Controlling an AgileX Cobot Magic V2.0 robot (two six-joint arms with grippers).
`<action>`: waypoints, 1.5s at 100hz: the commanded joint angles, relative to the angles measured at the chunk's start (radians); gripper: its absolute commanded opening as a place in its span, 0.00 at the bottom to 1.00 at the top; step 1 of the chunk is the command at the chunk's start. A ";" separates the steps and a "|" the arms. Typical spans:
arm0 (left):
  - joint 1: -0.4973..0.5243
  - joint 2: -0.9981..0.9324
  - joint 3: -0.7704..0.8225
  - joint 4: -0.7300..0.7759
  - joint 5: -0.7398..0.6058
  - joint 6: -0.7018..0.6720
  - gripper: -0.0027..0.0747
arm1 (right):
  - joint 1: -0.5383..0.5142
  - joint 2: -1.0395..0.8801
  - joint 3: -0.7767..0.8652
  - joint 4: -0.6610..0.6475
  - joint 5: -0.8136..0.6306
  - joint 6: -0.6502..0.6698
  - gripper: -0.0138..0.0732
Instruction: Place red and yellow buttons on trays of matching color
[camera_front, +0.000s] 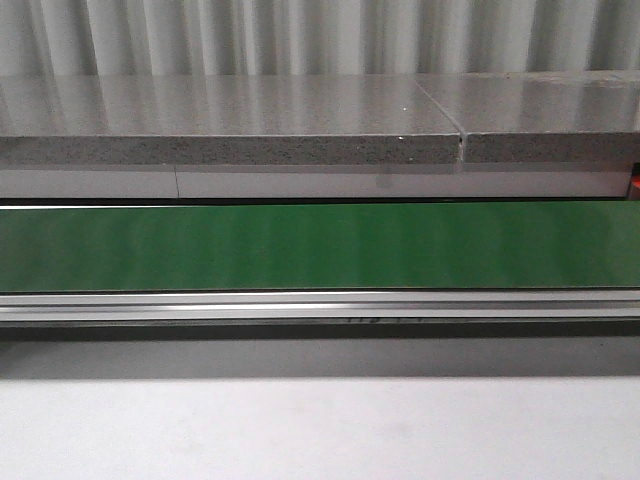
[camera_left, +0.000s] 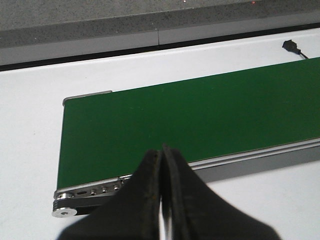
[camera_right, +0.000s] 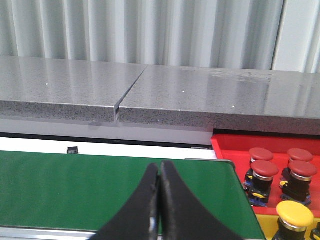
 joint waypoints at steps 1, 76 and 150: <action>-0.007 0.007 -0.025 -0.009 -0.073 0.001 0.01 | -0.002 -0.016 -0.005 -0.007 -0.095 -0.007 0.09; -0.007 0.007 -0.025 -0.009 -0.073 0.001 0.01 | -0.002 -0.016 -0.005 -0.007 -0.095 -0.007 0.09; 0.010 -0.264 0.349 0.061 -0.547 -0.081 0.01 | -0.002 -0.016 -0.005 -0.007 -0.095 -0.007 0.09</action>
